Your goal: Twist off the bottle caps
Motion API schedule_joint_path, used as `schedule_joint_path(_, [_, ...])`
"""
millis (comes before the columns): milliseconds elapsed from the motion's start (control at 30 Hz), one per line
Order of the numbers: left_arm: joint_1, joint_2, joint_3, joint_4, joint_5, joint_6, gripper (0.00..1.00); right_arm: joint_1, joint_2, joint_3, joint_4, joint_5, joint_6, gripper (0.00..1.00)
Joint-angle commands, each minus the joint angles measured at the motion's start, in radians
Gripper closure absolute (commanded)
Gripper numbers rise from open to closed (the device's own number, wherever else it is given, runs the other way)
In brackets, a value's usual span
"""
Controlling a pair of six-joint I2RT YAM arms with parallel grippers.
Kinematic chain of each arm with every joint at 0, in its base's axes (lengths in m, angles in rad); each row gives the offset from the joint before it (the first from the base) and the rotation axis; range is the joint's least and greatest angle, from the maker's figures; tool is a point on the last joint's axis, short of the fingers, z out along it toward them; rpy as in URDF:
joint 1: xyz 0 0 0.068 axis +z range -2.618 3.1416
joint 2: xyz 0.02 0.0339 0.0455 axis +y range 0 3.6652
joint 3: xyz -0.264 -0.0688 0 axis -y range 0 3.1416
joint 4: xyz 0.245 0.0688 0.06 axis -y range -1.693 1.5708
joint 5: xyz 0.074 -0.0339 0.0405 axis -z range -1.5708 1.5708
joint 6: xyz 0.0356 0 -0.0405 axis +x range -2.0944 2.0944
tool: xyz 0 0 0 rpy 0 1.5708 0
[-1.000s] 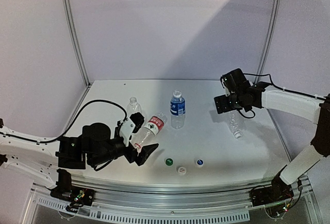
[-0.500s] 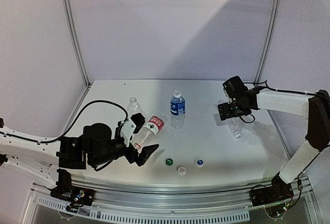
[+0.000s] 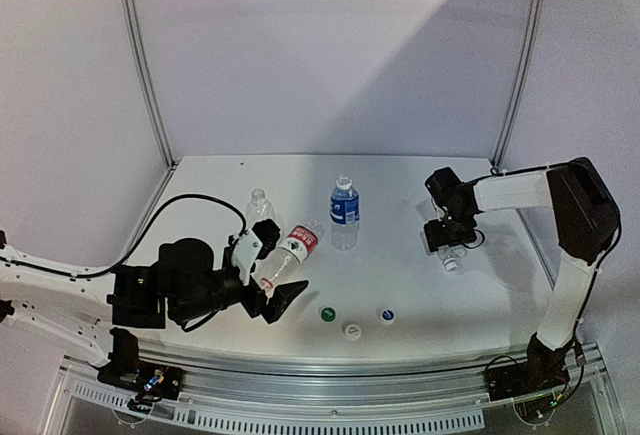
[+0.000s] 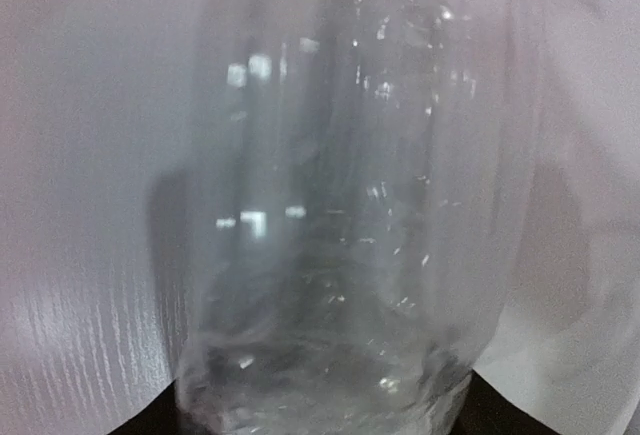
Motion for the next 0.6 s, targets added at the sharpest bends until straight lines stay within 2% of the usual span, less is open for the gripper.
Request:
schedule_joint_path(0, [0.009,-0.022,-0.017,-0.003,0.011,0.0,0.01,-0.011,0.017,0.016,-0.034,-0.013,0.015,0.36])
schedule_joint_path(67, [0.009,-0.021,-0.016,-0.003,0.011,0.001,0.01,-0.011,-0.016,0.0,-0.041,-0.021,0.021,0.45])
schedule_joint_path(200, [0.009,-0.01,-0.014,-0.001,0.011,0.007,0.01,-0.01,-0.148,-0.086,-0.043,-0.083,0.037,0.58])
schedule_joint_path(433, [0.006,0.053,-0.013,0.035,0.026,0.041,0.01,0.035,-0.563,-0.252,-0.084,-0.23,0.066,0.64])
schedule_joint_path(567, [-0.025,0.089,-0.03,0.105,0.022,0.109,0.01,0.074,-0.706,-0.301,-0.126,-0.411,0.081,0.65])
